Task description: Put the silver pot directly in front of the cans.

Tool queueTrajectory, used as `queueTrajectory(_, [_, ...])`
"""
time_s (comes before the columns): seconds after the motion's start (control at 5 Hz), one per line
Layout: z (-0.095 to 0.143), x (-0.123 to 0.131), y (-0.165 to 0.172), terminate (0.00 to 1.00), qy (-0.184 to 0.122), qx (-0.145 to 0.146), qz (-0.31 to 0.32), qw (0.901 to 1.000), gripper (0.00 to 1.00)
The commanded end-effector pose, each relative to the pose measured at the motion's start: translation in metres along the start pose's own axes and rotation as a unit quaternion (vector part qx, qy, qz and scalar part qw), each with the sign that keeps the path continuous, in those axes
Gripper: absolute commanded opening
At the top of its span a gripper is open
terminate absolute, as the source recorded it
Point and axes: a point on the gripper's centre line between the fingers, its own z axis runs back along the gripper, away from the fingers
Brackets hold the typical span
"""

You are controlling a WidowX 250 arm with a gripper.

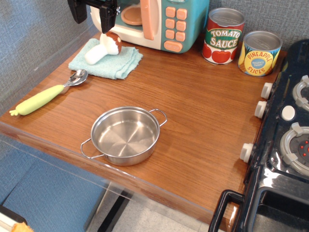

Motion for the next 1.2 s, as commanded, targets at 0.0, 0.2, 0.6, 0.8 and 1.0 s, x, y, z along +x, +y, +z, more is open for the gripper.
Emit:
queueTrajectory(0.0, [0.000, 0.000, 0.000, 0.00, 0.000, 0.000, 0.000, 1.0000, 1.00])
queueTrajectory(0.2, [0.005, -0.032, -0.008, 0.00, 0.003, -0.009, -0.036, 0.9993, 1.00])
queueTrajectory(0.6, [0.030, -0.105, -0.030, 0.00, -0.011, -0.057, -0.141, 0.9883, 1.00])
queueTrajectory(0.8, [0.015, -0.127, -0.050, 0.00, 0.014, -0.049, -0.181, 0.9822, 1.00])
queueTrajectory(1.0, [-0.013, -0.133, -0.060, 0.00, 0.034, -0.019, -0.165, 0.9855, 1.00])
